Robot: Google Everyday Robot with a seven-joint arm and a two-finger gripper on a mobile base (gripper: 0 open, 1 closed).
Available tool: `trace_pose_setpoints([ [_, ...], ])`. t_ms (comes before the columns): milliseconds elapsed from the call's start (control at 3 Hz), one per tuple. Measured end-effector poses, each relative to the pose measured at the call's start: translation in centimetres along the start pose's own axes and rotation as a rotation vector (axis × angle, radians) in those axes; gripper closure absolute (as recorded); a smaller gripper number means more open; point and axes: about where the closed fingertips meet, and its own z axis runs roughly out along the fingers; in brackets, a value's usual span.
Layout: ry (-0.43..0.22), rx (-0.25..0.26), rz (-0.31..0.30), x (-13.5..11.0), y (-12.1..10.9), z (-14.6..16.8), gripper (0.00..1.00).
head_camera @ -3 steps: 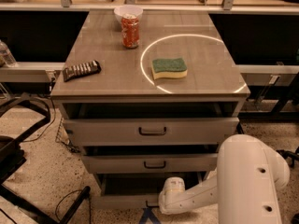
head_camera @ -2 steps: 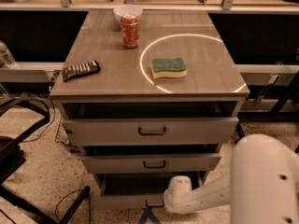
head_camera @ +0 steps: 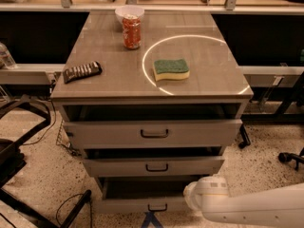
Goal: Open bottom drawer
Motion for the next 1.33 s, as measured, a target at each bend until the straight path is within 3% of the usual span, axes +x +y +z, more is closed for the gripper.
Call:
trace_pose_setpoints([
  [333, -0.010, 0.118, -0.024, 2.1, -3.1, -3.3, 1.00],
  [667, -0.001, 0.161, -0.040, 4.1, -4.6, -2.1, 1.00],
  [1000, -0.001, 0.157, -0.040, 4.0, -4.5, -1.7, 1.00],
  [1333, -0.002, 0.114, -0.036, 3.4, -3.5, 1.8, 1.00],
])
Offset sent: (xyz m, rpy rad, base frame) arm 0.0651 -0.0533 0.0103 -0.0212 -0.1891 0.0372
